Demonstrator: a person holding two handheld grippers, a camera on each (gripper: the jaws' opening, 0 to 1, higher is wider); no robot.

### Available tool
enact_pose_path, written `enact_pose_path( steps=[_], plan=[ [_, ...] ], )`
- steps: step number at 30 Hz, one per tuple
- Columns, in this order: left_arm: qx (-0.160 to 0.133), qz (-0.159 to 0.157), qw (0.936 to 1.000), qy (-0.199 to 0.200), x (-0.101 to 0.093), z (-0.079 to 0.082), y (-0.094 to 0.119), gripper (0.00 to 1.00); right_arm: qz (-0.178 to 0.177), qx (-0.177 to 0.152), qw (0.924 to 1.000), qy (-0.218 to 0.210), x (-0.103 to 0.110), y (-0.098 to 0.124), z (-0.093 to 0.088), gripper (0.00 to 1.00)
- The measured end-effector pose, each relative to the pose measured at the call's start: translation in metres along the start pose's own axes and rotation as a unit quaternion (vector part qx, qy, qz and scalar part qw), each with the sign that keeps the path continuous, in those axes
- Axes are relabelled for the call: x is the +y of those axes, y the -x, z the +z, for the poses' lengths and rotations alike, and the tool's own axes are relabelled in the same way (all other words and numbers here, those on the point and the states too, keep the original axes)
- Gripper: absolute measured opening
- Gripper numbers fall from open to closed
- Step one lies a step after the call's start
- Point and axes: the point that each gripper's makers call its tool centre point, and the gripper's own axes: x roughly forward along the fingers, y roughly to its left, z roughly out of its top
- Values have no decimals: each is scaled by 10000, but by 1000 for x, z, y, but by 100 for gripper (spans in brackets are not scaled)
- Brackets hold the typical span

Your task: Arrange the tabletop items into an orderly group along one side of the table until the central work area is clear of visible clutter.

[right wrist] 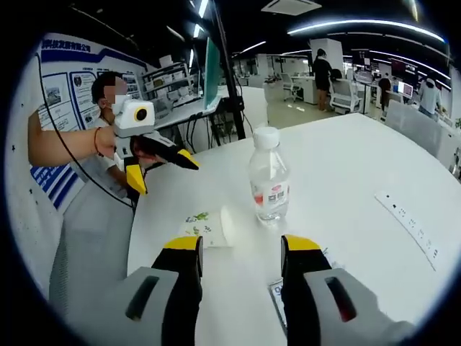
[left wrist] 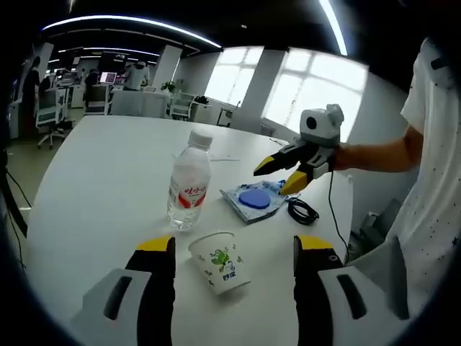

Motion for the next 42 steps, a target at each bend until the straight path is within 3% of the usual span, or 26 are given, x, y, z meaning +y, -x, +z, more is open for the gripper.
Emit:
enact_pose_path(
  steps=[15, 24, 29, 36, 42],
  plan=[
    [172, 89, 9998, 70, -12, -15, 14, 67, 952, 320, 9949, -74, 14, -43, -15, 37],
    [379, 88, 9992, 52, -13, -26, 16, 67, 1677, 551, 9843, -72, 19, -70, -22, 33],
    [407, 94, 9991, 105, -15, -31, 16, 66, 2109, 593, 9756, -131, 23, -79, -22, 23],
    [396, 108, 9989, 214, -15, -34, 13, 66, 2418, 662, 9679, -203, 27, -87, -24, 23],
    [394, 131, 9989, 238, -14, -35, 13, 65, 2676, 806, 9600, -191, 34, -88, -30, 12]
  ],
)
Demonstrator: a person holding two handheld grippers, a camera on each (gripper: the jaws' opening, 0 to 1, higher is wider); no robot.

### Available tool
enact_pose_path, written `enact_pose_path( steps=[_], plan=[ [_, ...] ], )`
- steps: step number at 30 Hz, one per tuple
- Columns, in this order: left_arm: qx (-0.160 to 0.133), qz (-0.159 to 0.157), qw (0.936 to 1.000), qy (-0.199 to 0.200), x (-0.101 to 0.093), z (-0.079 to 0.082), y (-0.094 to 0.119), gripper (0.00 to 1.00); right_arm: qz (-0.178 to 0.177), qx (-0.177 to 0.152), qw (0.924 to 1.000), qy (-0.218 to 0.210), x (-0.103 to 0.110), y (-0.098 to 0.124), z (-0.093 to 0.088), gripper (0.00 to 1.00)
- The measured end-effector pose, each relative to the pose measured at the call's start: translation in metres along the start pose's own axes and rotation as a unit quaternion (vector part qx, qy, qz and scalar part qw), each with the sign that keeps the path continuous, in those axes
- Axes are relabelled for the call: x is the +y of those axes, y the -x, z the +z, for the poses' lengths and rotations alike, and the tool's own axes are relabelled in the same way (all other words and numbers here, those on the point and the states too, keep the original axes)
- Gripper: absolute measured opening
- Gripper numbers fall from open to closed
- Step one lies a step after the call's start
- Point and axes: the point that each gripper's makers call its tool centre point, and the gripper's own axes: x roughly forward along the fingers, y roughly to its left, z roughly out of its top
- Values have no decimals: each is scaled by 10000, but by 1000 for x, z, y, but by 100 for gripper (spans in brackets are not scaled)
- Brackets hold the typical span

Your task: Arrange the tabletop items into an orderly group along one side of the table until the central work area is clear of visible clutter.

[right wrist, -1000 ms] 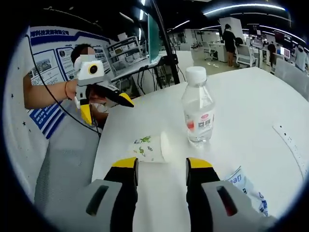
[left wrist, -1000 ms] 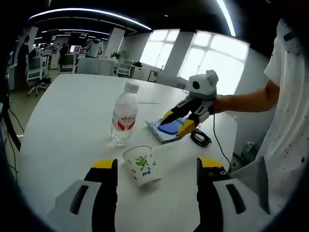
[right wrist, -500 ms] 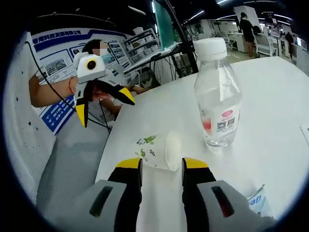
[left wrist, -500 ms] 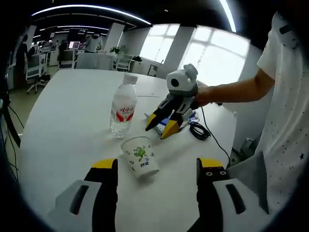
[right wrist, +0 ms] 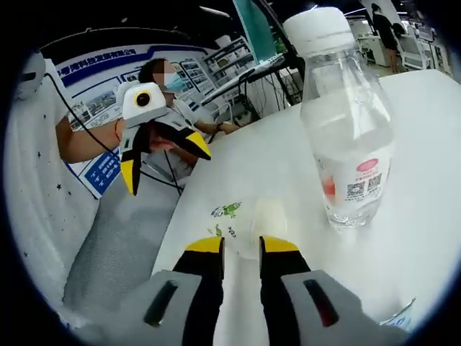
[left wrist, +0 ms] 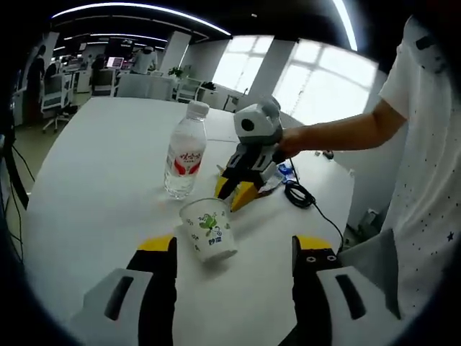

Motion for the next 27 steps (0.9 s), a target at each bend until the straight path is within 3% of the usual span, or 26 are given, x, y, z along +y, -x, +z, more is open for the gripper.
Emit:
enact_pose_path(
  steps=[2, 10, 17, 24, 27],
  plan=[
    [-1, -1, 10000, -3, 0, 0, 0, 65, 46, -1, 10000, -7, 2, 0, 1, 4],
    [-70, 8, 10000, -10, -1, 3, 2, 64, 318, 101, 9994, -15, 24, 0, 0, 0],
    [-131, 7, 9999, -34, -4, 7, 3, 64, 301, 27, 9995, 133, 41, 9, 6, 0],
    [-247, -36, 9997, -77, -8, 15, 3, 64, -150, 114, 9993, 321, 42, 35, 13, 0],
    [-267, -78, 9995, -138, -12, 16, 3, 64, -436, 276, 9968, 608, 41, 53, 17, 0]
  ],
)
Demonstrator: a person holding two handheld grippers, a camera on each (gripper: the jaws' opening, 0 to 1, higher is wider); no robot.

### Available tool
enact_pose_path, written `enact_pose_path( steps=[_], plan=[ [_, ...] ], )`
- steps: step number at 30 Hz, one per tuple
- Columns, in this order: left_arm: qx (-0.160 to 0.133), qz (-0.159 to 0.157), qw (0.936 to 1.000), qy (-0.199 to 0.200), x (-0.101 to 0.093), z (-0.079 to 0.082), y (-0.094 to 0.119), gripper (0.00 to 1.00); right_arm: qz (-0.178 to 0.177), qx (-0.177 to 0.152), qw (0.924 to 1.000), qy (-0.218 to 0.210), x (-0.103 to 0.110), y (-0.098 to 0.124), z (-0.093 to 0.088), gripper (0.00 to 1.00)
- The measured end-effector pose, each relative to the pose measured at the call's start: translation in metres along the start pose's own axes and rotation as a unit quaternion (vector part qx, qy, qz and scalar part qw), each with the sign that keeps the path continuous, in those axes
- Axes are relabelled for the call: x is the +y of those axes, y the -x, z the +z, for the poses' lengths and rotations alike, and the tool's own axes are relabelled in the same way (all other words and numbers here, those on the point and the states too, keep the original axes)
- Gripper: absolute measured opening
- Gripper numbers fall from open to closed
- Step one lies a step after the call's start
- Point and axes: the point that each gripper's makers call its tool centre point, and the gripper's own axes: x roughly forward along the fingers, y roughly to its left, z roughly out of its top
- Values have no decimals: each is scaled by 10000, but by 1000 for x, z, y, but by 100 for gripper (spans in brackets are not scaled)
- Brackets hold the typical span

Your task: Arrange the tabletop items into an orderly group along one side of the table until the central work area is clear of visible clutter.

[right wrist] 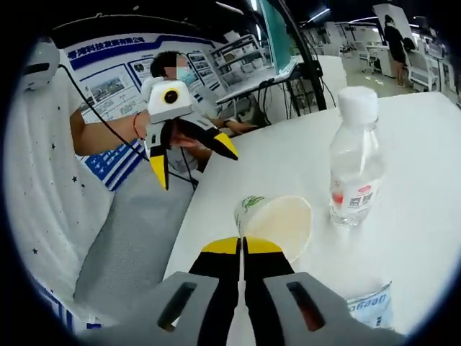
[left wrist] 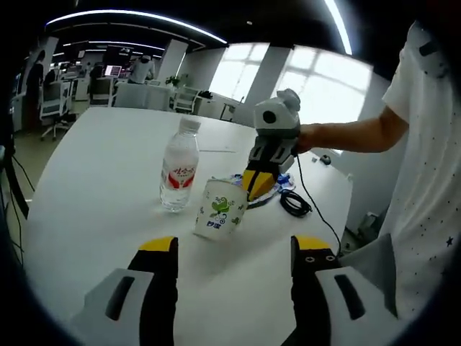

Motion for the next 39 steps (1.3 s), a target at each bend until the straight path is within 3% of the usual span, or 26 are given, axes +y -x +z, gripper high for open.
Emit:
enact_pose_path(
  steps=[3, 8, 12, 15, 17, 23, 26, 29, 30, 34, 39],
  plan=[
    [-46, -10, 10000, -24, -1, 2, 0, 64, -296, 298, 9985, 341, -4, 18, 1, 0],
    [-93, -23, 9999, -96, -2, 6, 0, 65, -889, 873, 9878, 937, -18, 48, 3, 0],
    [-114, -51, 9998, -155, -3, 9, 0, 65, -1333, 1350, 9708, 1467, -30, 66, 5, 0],
    [-122, -53, 9997, -197, -3, 10, 0, 65, -1479, 1653, 9599, 1714, -35, 71, 3, 0],
    [-111, -50, 9997, -220, -2, 10, 0, 65, -1552, 1959, 9472, 2008, -41, 74, -1, 0],
    [-99, -63, 9997, -219, -3, 7, -1, 65, -1536, 2527, 9179, 2647, -51, 69, -6, 0],
    [-129, -60, 9997, -197, -3, 7, -1, 65, -1468, 2812, 8983, 3040, -58, 63, -9, 0],
    [-128, -46, 9998, -175, -1, 6, -2, 65, -1377, 2962, 8880, 3236, -63, 58, -11, 0],
    [-117, -37, 9998, -185, -1, 5, -2, 65, -1363, 3073, 8788, 3387, -66, 57, -13, 0],
    [-150, -53, 9998, -143, -1, 5, -3, 65, -1248, 3353, 8594, 3652, -73, 53, -21, 0],
    [-124, -54, 9998, -122, -1, 3, -4, 65, -1124, 3493, 8479, 3826, -75, 45, -26, 0]
  ],
)
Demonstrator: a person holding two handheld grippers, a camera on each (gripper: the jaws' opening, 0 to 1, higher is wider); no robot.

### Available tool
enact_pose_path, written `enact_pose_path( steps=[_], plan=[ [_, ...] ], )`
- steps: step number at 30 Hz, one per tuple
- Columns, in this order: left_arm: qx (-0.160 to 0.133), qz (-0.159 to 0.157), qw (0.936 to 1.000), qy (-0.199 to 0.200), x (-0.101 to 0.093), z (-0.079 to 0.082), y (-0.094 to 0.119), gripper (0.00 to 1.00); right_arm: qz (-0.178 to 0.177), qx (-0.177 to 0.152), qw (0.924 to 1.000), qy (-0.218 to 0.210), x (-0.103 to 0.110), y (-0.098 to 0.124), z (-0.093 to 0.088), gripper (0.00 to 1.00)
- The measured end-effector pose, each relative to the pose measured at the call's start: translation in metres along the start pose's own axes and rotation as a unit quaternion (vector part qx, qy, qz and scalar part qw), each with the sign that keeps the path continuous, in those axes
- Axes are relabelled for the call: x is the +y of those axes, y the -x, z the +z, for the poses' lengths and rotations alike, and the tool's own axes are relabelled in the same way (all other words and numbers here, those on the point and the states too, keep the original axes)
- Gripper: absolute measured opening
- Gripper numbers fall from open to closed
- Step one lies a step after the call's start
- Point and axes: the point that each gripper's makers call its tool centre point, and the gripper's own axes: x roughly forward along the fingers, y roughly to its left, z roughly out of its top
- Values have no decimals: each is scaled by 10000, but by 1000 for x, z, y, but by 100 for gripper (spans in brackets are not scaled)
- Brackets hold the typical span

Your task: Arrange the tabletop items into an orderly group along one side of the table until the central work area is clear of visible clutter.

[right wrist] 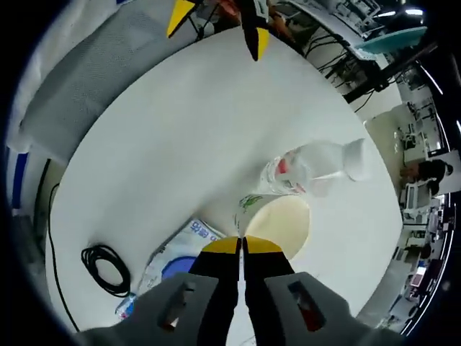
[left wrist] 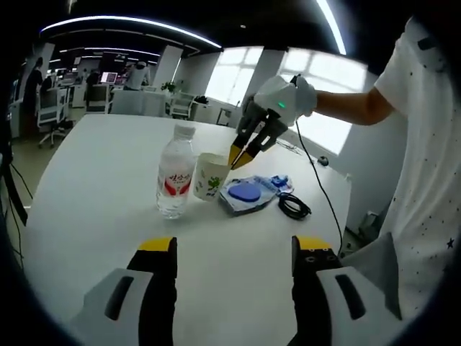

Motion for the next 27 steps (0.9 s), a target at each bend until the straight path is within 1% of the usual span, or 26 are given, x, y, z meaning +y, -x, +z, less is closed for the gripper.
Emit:
enact_pose_path(
  steps=[3, 11, 15, 20, 23, 27],
  plan=[
    [-7, 0, 10000, 11, 0, 0, 0, 65, 0, 131, 9996, 241, 0, -6, -1, 0],
    [-2, 11, 10000, 47, -1, -3, -1, 64, 106, 241, 9986, 466, 3, -17, -1, 0],
    [-6, 18, 10000, 72, 0, -4, -1, 64, 113, 346, 9975, 607, 4, -21, -4, 0],
    [-18, 14, 10000, 76, -1, -4, -2, 64, 104, 355, 9974, 623, 5, -24, -4, 0],
    [-10, 19, 10000, 92, -1, -5, -2, 64, 97, 415, 9967, 685, 5, -27, -6, 0],
    [-26, 4, 10000, 90, -1, -5, -2, 63, 85, 425, 9970, 639, 5, -27, -7, 0]
  ],
)
